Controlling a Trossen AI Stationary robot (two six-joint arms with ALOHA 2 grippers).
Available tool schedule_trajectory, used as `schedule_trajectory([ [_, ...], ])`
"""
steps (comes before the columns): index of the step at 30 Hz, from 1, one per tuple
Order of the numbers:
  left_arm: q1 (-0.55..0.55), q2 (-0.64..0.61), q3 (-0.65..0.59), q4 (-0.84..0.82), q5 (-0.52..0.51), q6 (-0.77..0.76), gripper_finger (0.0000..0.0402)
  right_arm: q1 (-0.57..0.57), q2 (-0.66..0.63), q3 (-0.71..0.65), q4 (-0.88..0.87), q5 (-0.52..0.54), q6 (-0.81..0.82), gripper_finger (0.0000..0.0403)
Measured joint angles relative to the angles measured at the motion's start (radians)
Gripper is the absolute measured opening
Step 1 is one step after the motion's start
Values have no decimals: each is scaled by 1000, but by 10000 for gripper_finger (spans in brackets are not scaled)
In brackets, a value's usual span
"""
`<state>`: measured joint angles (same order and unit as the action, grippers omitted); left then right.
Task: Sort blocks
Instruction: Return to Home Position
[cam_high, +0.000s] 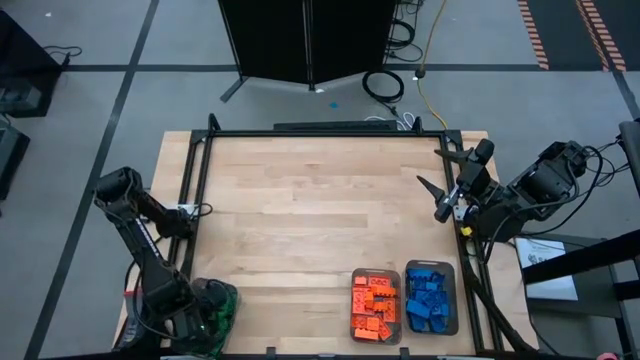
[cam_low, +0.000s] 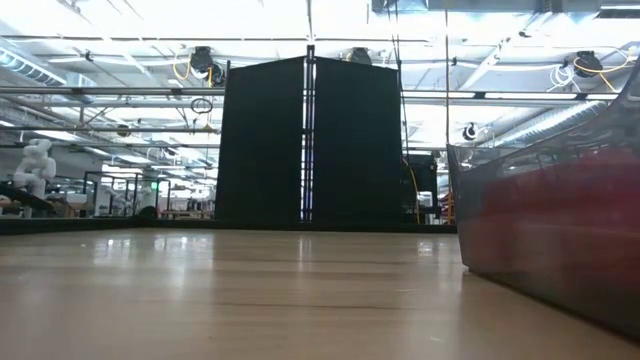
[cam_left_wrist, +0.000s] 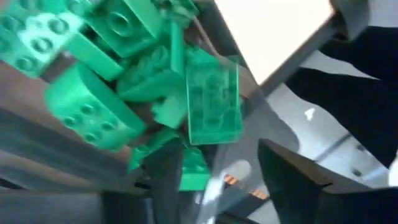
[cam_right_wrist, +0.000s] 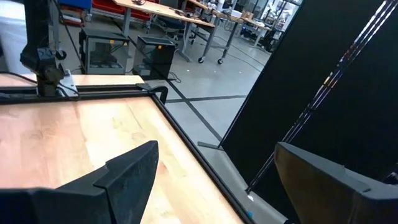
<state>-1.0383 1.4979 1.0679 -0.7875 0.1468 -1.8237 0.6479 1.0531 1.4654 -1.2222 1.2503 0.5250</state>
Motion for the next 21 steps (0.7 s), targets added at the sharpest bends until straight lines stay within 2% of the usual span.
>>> schedule_trajectory([
  [6, 6, 0, 0, -113, -20, 0, 281, 0, 0, 0, 4, 4, -45, 318],
  [9, 32, -11, 0, -175, -29, -2, 298, 3, -3, 14, 40, 7, -77, 318],
  [10, 46, -26, 2, -189, -67, -2, 300, 10, -4, 32, 50, 7, -83, 318],
  [13, 90, -92, 44, -261, -294, 30, 301, 29, -18, 128, 45, -10, -103, 318],
  [16, 128, -191, 96, -366, -604, 76, 302, 48, -33, 244, 8, -121, -193, 318],
  [21, 154, -392, 195, -471, -1066, 287, 302, 67, -74, 447, -108, -315, -276, 318],
])
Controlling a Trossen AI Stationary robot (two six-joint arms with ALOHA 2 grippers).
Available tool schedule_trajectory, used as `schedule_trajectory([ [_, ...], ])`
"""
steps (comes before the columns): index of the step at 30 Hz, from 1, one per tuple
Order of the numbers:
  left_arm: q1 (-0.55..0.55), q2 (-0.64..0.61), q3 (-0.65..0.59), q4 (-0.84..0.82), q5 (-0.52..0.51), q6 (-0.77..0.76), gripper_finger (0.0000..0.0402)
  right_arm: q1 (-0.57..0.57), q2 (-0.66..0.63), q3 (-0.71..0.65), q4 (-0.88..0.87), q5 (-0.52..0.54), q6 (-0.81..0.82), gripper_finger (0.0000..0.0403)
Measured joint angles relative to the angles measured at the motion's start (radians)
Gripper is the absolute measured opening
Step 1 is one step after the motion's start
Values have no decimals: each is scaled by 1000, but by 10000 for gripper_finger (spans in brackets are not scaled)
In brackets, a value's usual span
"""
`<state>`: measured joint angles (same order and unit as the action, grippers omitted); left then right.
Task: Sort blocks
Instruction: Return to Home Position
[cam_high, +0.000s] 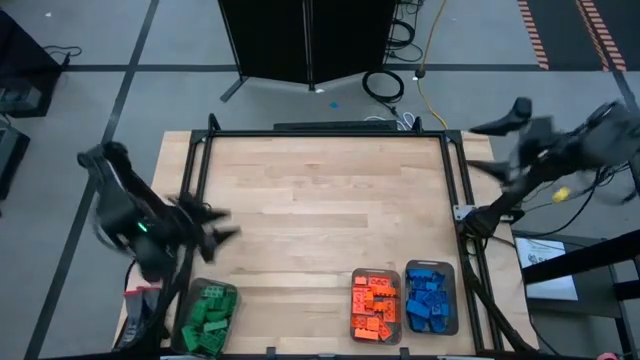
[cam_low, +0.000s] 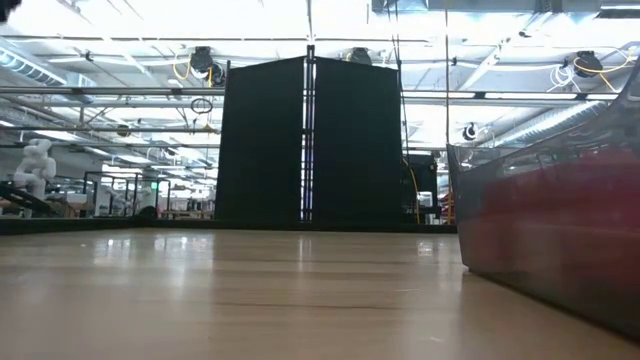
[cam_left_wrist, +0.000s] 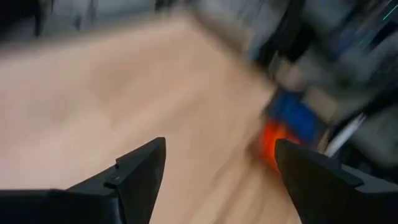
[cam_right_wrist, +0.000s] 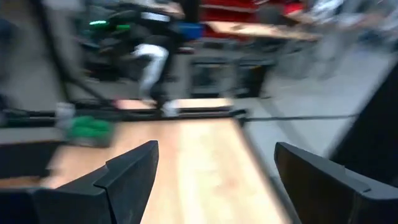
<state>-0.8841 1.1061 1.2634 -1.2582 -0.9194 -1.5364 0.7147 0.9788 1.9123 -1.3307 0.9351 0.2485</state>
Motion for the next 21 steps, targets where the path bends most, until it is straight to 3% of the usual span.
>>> schedule_trajectory([
  [3, -1, -123, 50, -2, -162, 139, 302, 0, -60, 77, -84, -171, 70, 318],
  [5, -2, -194, 72, 39, -245, 229, 302, 0, -112, 69, -99, -286, 24, 318],
  [8, -13, -273, 75, 162, -361, 467, 302, 0, -191, -45, -19, -298, -26, 318],
  [13, -36, -329, 75, 265, -376, 841, 302, 0, -393, -501, 253, -243, -29, 318],
  [17, -54, -344, 57, 266, -407, 888, 302, 1, -538, -920, 629, -209, -147, 318],
  [19, -65, -350, 39, 266, -420, 879, 302, 0, -585, -1079, 867, -272, -285, 318],
  [21, -75, -358, 12, 264, -421, 845, 302, 1, -641, -1209, 1112, -419, -396, 318],
])
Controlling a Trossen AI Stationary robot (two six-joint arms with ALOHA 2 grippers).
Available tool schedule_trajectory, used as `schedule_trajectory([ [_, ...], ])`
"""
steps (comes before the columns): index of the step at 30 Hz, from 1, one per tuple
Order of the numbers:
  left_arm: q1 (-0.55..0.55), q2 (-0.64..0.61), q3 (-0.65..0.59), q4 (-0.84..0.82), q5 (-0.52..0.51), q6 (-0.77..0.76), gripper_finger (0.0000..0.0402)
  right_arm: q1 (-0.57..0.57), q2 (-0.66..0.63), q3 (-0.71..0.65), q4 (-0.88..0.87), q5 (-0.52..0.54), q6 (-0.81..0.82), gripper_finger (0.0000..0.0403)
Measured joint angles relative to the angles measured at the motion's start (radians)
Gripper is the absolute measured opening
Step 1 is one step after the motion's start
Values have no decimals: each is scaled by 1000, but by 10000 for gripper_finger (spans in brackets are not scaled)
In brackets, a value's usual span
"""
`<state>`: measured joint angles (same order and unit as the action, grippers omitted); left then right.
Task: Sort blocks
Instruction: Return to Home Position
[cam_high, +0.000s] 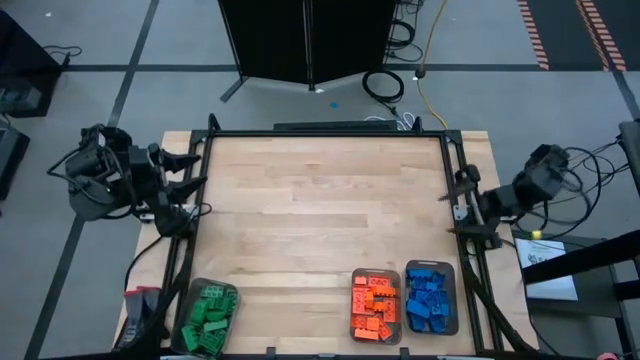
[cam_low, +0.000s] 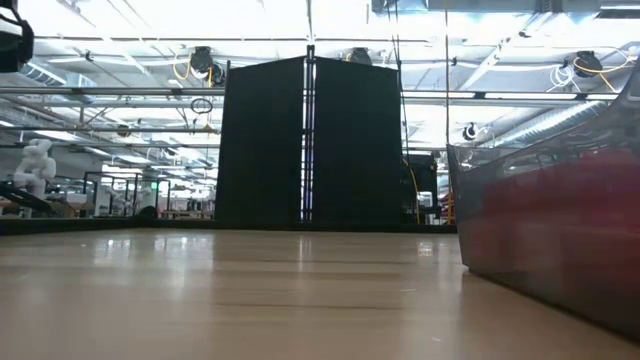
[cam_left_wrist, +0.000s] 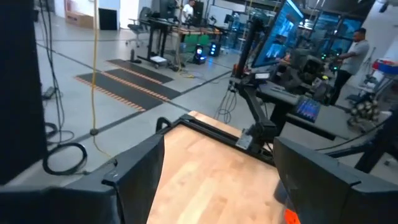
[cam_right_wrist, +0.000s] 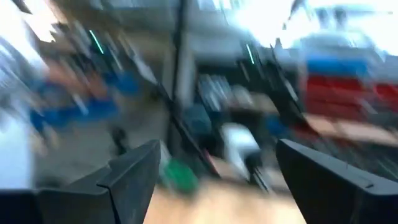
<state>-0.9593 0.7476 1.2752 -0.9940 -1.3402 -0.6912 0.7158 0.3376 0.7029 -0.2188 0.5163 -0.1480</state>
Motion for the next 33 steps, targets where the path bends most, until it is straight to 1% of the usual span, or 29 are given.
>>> schedule_trajectory([
  [2, -7, -12, -41, 0, -2, -48, 302, 0, -63, -111, 218, -136, -44, 318],
  [4, -10, -17, -91, -6, -3, -86, 302, -1, -134, -201, 348, -264, -25, 318],
  [5, -10, -17, -116, -9, 2, -93, 302, 0, -174, -236, 358, -305, 3, 318],
  [6, -10, -17, -140, -17, 7, -102, 302, 0, -211, -269, 341, -317, 50, 318],
  [8, -10, -14, -178, -20, 30, -108, 302, -1, -286, -310, 248, -301, 150, 318],
  [9, -10, -14, -196, -22, 51, -94, 302, -1, -319, -328, 207, -305, 228, 318],
  [10, -10, -14, -209, -23, 89, -82, 302, -1, -335, -351, 221, -314, 304, 318],
  [11, -10, -12, -219, -10, 117, -92, 302, 0, -334, -370, 271, -317, 336, 318],
  [13, -10, -4, -243, 51, 109, -100, 302, -1, -330, -388, 275, -307, 244, 318],
  [14, -10, 0, -252, 66, 91, -49, 302, -1, -328, -390, 281, -312, 196, 318],
  [15, -12, 3, -255, 80, 94, 5, 302, 0, -336, -390, 280, -329, 169, 318],
  [16, -15, 5, -255, 96, 108, 57, 302, 0, -336, -385, 276, -362, 154, 318],
  [17, -21, -1, -255, 109, 134, 83, 302, -1, -336, -371, 266, -421, 144, 318],
  [19, -41, -52, -256, 134, 197, 96, 302, 0, -336, -344, 248, -566, 157, 318],
  [20, -55, -84, -255, 158, 228, 103, 302, 0, -336, -330, 241, -603, 169, 318],
  [21, -71, -116, -256, 190, 264, 135, 302, 0, -336, -314, 228, -615, 174, 318],
  [23, -102, -181, -290, 343, 337, 297, 302, -1, -336, -274, 171, -609, 163, 318],
  [24, -114, -217, -320, 439, 408, 415, 302, -1, -336, -259, 145, -611, 156, 318],
  [26, -125, -302, -408, 665, 599, 659, 302, -1, -336, -236, 125, -617, 115, 318],
  [27, -126, -342, -460, 764, 706, 757, 302, -1, -336, -231, 128, -635, 89, 318],
  [28, -126, -386, -514, 838, 782, 821, 302, -1, -336, -230, 130, -656, 69, 318],
  [29, -126, -425, -570, 904, 825, 845, 302, 0, -336, -230, 127, -674, 60, 318],
  [30, -126, -456, -633, 973, 845, 849, 302, 0, -336, -232, 124, -679, 63, 318],
  [32, -125, -504, -765, 1086, 859, 865, 302, 0, -336, -251, 137, -670, 94, 318],
  [33, -125, -514, -828, 1168, 881, 882, 302, 0, -336, -264, 151, -670, 100, 318],
])
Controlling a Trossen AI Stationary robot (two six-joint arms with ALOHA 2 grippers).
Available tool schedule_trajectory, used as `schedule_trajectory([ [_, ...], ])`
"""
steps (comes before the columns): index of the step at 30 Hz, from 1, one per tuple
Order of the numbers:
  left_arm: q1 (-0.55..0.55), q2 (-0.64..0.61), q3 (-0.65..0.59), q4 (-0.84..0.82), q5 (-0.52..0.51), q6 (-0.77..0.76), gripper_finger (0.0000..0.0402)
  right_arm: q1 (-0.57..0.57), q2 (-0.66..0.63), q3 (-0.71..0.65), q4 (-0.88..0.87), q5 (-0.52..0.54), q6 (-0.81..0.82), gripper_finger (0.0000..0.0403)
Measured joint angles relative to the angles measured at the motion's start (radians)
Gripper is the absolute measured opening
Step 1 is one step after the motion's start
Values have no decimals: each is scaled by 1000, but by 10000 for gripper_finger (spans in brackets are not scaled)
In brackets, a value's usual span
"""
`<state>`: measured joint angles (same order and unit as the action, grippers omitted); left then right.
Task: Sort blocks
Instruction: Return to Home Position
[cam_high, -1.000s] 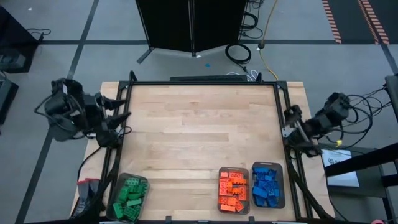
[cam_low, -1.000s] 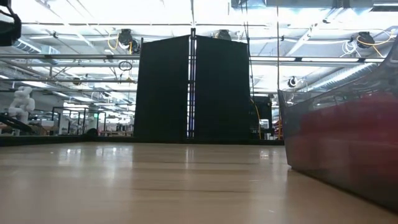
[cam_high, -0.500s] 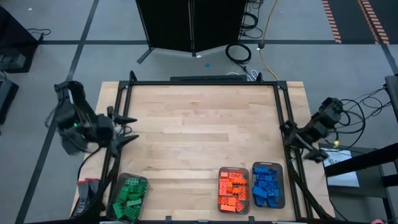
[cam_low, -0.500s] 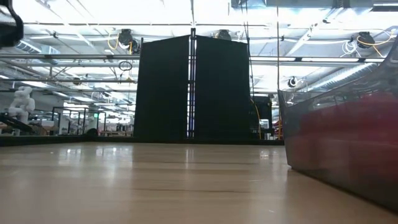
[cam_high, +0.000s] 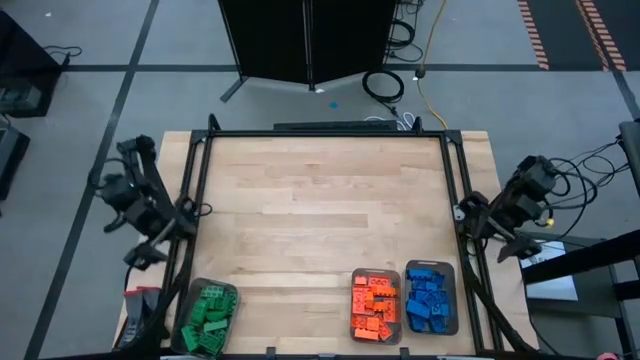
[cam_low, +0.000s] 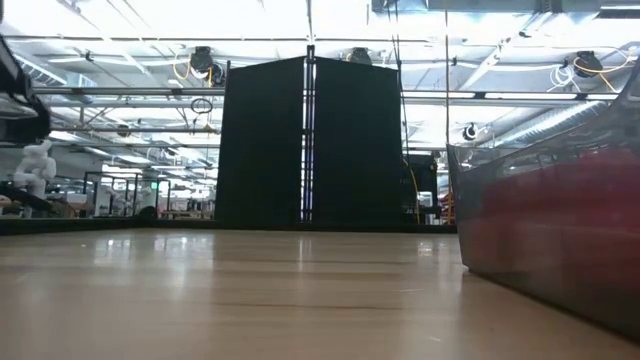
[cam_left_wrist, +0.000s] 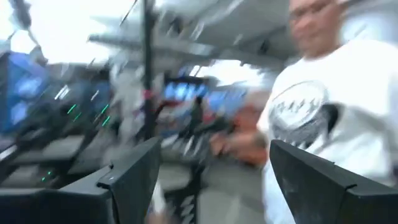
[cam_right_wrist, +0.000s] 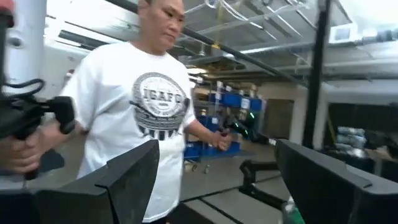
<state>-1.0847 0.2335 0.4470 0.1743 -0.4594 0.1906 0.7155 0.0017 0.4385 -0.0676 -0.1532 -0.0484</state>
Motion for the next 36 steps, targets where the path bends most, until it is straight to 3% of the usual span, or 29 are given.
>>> schedule_trajectory([
  [5, 0, -2, -267, 367, 262, 86, 302, 0, -1, -90, 148, -118, -14, 318],
  [9, 18, -5, -436, 631, 272, 102, 302, 0, -1, -184, 292, -164, 50, 318],
  [16, 75, -10, -440, 531, 276, -37, 302, -2, -1, -427, 556, -159, 60, 318],
  [19, 94, -9, -440, 489, 284, -53, 302, -5, 10, -428, 433, -62, -5, 318],
  [24, 141, -10, -441, 473, 287, -83, 302, -27, 0, -424, 323, -35, -259, 318],
  [29, 249, -13, -441, 304, 212, -164, 302, -75, 0, -425, 221, 265, -57, 318],
  [36, 471, -20, -441, 188, 185, -158, 302, -176, 1, -424, 199, 348, -144, 318],
])
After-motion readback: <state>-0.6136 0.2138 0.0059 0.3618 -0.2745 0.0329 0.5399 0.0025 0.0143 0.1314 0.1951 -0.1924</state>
